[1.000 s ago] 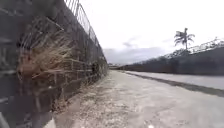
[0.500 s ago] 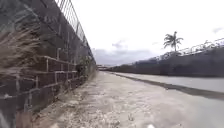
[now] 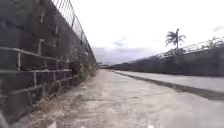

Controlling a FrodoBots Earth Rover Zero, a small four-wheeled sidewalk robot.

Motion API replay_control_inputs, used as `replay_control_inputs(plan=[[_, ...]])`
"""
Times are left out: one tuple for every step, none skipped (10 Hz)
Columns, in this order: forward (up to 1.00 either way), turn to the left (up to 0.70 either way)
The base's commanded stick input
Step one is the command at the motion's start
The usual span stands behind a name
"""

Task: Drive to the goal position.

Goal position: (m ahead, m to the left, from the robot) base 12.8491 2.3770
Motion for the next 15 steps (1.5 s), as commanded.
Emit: replay_control_inputs(plan=[[1.00, 0.00], [1.00, 0.00], [1.00, 0.00], [1.00, 0.00], [1.00, 0.00], [1.00, 0.00], [1.00, 0.00], [1.00, 0.00], [1.00, 0.00], [1.00, 0.00], [1.00, 0.00], [1.00, 0.00], [1.00, 0.00], [1.00, 0.00], [1.00, 0.00]])
